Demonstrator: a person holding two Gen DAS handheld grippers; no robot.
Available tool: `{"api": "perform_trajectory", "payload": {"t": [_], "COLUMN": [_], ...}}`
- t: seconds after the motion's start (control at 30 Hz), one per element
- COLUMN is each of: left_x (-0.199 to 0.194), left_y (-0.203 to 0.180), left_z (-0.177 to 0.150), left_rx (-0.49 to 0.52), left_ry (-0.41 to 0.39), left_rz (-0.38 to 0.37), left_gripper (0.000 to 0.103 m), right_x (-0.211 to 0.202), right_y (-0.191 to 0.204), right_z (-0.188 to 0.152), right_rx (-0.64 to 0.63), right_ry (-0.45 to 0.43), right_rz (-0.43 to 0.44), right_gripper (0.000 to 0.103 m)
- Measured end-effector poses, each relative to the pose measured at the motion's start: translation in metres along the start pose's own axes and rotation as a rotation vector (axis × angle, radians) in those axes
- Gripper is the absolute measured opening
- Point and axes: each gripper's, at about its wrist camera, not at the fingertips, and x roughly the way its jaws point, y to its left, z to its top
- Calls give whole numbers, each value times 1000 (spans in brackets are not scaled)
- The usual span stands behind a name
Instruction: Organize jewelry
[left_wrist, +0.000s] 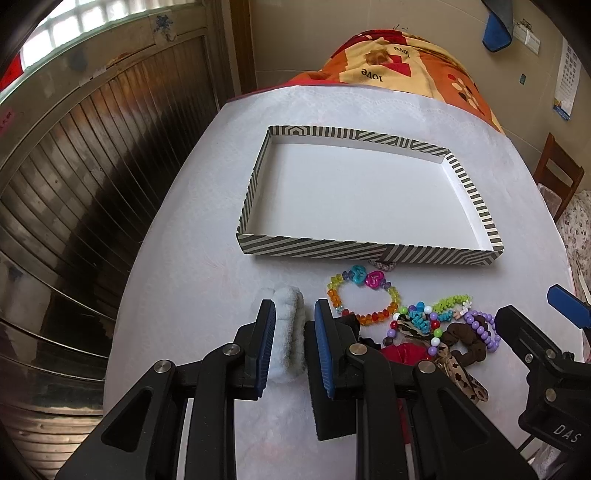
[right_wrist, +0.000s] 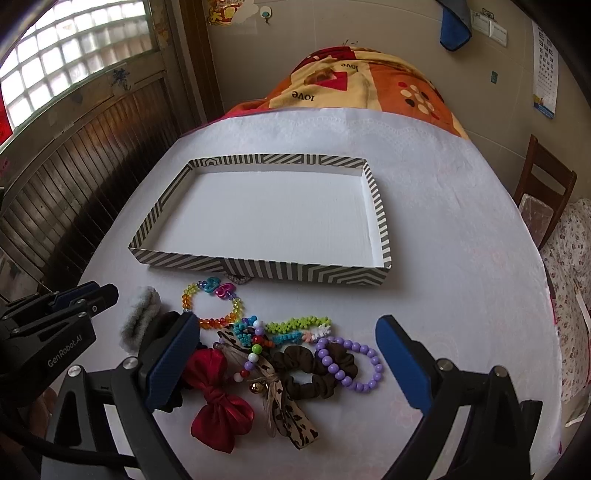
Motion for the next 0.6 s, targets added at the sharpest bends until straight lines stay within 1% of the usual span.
{"api": "perform_trajectory", "payload": {"t": [0.27,0.33,0.47,0.6], "left_x": [1,1,4,9], "left_y": [0,0,1,11], "left_z": [-1,-1,-2,0], "left_rx": [0,0,-1,-13], "left_ry": [6,6,16,46], "left_rz": [-2,-2,-6,-41], "left_gripper": [1,1,1,1], "right_x": [4,3,4,6], "right_y": [1,2,1,-3], "right_z": [1,0,0,1], "right_rx": [-10,-11,-12,-21], "right_ry": [45,22,33,40], "right_rz": [-8,-4,-7,-7], "right_gripper": [99,99,99,99]}}
